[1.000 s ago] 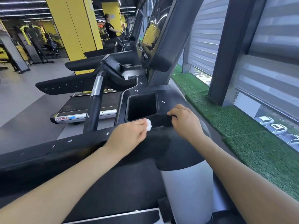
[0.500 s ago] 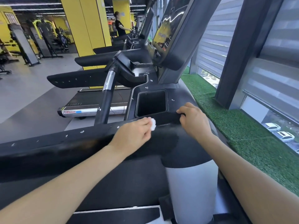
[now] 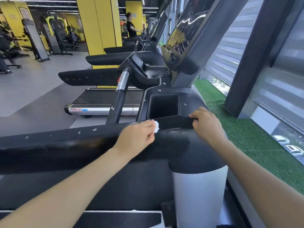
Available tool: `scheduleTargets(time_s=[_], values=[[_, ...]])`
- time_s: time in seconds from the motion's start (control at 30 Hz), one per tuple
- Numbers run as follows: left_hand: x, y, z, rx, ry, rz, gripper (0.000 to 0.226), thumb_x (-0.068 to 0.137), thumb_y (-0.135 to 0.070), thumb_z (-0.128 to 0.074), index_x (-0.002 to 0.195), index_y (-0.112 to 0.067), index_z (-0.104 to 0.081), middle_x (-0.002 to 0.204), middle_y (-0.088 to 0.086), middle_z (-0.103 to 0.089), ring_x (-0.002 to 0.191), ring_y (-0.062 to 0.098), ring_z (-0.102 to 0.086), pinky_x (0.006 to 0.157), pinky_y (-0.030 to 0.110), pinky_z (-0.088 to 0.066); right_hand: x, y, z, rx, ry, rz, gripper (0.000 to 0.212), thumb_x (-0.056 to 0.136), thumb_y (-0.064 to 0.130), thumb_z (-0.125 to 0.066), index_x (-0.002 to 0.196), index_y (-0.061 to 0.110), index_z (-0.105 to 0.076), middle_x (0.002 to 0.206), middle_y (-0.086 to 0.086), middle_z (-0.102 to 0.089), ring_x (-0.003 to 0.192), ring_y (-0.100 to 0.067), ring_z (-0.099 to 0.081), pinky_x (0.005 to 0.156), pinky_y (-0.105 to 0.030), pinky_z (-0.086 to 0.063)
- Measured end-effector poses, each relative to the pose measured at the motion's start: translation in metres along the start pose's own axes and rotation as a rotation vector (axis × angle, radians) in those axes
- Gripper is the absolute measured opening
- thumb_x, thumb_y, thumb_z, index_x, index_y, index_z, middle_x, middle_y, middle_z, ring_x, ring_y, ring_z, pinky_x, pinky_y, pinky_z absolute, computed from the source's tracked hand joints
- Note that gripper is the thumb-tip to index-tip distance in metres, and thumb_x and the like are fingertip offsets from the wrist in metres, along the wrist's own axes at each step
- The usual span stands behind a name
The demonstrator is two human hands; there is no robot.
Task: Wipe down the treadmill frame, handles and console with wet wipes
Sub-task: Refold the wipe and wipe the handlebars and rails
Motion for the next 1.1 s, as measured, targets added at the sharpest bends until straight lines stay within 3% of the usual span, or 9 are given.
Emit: scheduleTargets(time_s=[0.13, 0.27, 0.47, 0.6, 0.7, 0.77, 0.9, 0.97, 1.1], values=[[-0.022, 0.049, 0.025, 0.052, 0.059, 0.218, 0.048, 0.081, -0.036, -0.031, 0.096, -0.017, -0.072, 0.101, -0.005, -0.073, 0.070, 0.026, -0.069, 0.055, 0.036, -0.057, -0.001, 0.000, -0.002, -0.006, -0.011, -0.004, 0.032, 0.089, 0.002, -0.047, 0.111, 0.011, -0.067, 0.111, -0.006, -0.057, 0.100, -0.032, -0.053, 0.064, -0.031, -0.034], [-0.003, 0.018, 0.014, 0.113, 0.021, 0.200, 0.028, 0.077, -0.026, -0.043, 0.083, -0.019, -0.069, 0.089, -0.006, -0.072, 0.059, 0.026, -0.065, 0.049, 0.025, -0.046, -0.001, 0.002, -0.002, -0.037, -0.007, -0.005, 0.032, 0.089, 0.002, -0.047, 0.112, 0.011, -0.067, 0.109, -0.006, -0.056, 0.098, -0.033, -0.053, 0.062, -0.031, -0.032], [0.027, -0.030, -0.011, -0.020, 0.100, 0.082, 0.053, 0.080, -0.031, -0.017, 0.100, -0.016, -0.063, 0.097, 0.001, -0.069, 0.086, 0.026, -0.066, 0.066, 0.034, -0.053, -0.001, 0.003, -0.001, -0.030, 0.022, -0.008, 0.032, 0.090, 0.002, -0.046, 0.113, 0.012, -0.066, 0.109, -0.005, -0.056, 0.097, -0.031, -0.053, 0.066, -0.033, -0.038], [0.005, 0.023, 0.021, 0.099, 0.150, 0.266, 0.019, 0.091, -0.024, -0.042, 0.095, -0.024, -0.062, 0.082, 0.003, -0.067, 0.077, 0.031, -0.061, 0.063, 0.031, -0.044, 0.000, 0.004, 0.001, -0.044, 0.043, -0.026, 0.035, 0.088, 0.000, -0.046, 0.115, 0.012, -0.065, 0.111, -0.006, -0.055, 0.099, -0.033, -0.053, 0.070, -0.035, -0.043], [-0.006, 0.039, 0.033, 0.159, 0.158, 0.290, 0.018, 0.092, -0.021, -0.044, 0.076, -0.017, -0.051, 0.063, 0.001, -0.057, 0.062, 0.028, -0.058, 0.054, 0.031, -0.040, 0.001, 0.021, -0.002, -0.025, 0.067, 0.001, 0.039, 0.085, -0.001, -0.046, 0.116, 0.015, -0.066, 0.112, -0.005, -0.055, 0.106, -0.031, -0.052, 0.077, -0.036, -0.046], [0.005, 0.032, 0.027, 0.161, 0.173, 0.293, 0.019, 0.092, -0.020, -0.043, 0.073, -0.018, -0.046, 0.065, 0.001, -0.056, 0.062, 0.025, -0.054, 0.055, 0.030, -0.037, 0.001, 0.048, -0.007, 0.041, 0.083, 0.078, 0.041, 0.084, -0.001, -0.046, 0.116, 0.015, -0.066, 0.114, -0.004, -0.056, 0.109, -0.030, -0.051, 0.084, -0.038, -0.047], [0.009, 0.026, 0.014, 0.023, 0.149, 0.230, 0.018, 0.089, -0.024, -0.040, 0.083, -0.014, -0.054, 0.079, 0.007, -0.065, 0.074, 0.030, -0.064, 0.064, 0.034, -0.052, 0.007, 0.107, -0.024, 0.063, 0.213, 0.226, 0.039, 0.089, 0.000, -0.046, 0.122, 0.013, -0.062, 0.121, -0.005, -0.052, 0.112, -0.026, -0.049, 0.089, -0.038, -0.047], [-0.010, 0.035, 0.018, 0.053, 0.095, 0.153, 0.038, 0.083, -0.028, -0.034, 0.093, -0.010, -0.066, 0.092, 0.006, -0.071, 0.070, 0.029, -0.068, 0.058, 0.035, -0.056, 0.010, 0.123, -0.033, 0.044, 0.278, 0.258, 0.033, 0.089, 0.001, -0.047, 0.115, 0.013, -0.064, 0.117, -0.007, -0.052, 0.108, -0.028, -0.051, 0.084, -0.036, -0.047], [-0.048, 0.051, 0.036, 0.119, -0.064, 0.075, 0.041, 0.075, -0.026, -0.036, 0.088, -0.017, -0.075, 0.098, -0.006, -0.073, 0.064, 0.019, -0.070, 0.044, 0.028, -0.054, 0.011, 0.130, -0.046, 0.032, 0.351, 0.209, 0.024, 0.086, -0.001, -0.044, 0.079, 0.015, -0.060, 0.097, -0.005, -0.051, 0.088, -0.029, -0.050, 0.067, -0.029, -0.037]])
Point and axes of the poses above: each hand's wrist, its own x-axis towards the middle knuckle, its own z-axis out of the back of the hand, y = z × x, the point moved 3 cm from there along x, towards the middle knuckle
